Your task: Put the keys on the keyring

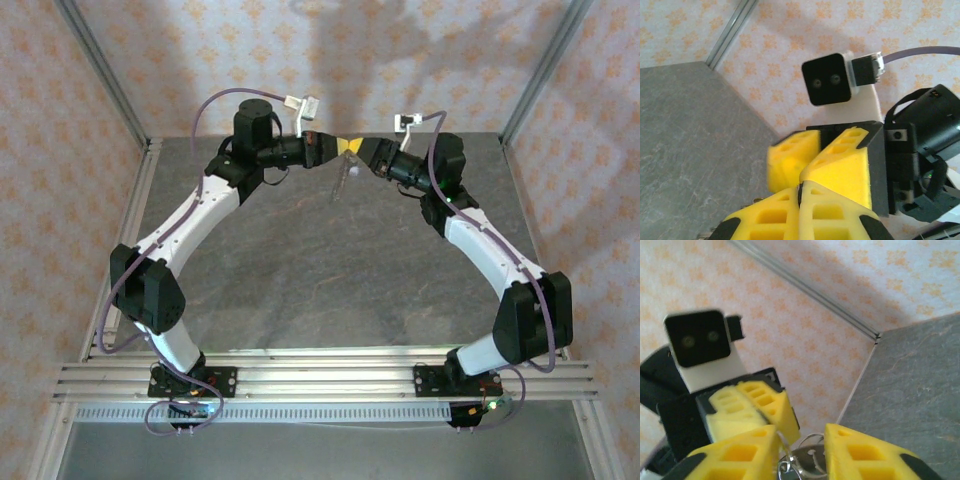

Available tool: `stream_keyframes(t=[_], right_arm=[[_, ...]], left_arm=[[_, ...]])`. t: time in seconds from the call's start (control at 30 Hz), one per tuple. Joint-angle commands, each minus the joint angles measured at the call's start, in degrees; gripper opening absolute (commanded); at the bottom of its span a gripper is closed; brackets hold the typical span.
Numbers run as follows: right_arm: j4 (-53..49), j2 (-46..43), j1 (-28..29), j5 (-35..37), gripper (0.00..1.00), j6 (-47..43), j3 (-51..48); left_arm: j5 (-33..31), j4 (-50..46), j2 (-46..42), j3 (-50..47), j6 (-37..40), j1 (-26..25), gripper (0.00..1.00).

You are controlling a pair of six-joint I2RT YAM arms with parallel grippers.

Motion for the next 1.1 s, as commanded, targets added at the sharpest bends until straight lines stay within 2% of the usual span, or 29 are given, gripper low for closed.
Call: stream_keyframes(t=[0.0, 0.23, 0.47, 0.7, 1.07], right_arm=[[3.62, -4.38, -2.95, 4.14, 0.38, 1.89, -1.48], [3.80, -10.08, -4.09, 6.19, 0.40, 0.18, -8.52], [3.85, -11.78, -4.08, 6.47, 0.41, -3.02, -14.27], [2.71, -11.94, -3.40, 6.74, 0.42, -5.48, -16.05], [-9.78, -15.50, 2.78, 14.23, 0.48, -17.10, -14.10]], left_arm=[[-0.39, 4.64, -1.39, -2.72, -3.06, -1.53, 0.00], [-5.66, 13.94, -4.27, -8.40, -8.69, -1.63, 0.00], [-5.62, 17.51, -5.31, -10.28, -10.53, -1.71, 0.00], [-4.82, 19.71, -5.50, -10.60, -11.30, -1.80, 0.00], [-4.72, 22.54, -5.50, -10.42, -13.88, -2.06, 0.00]])
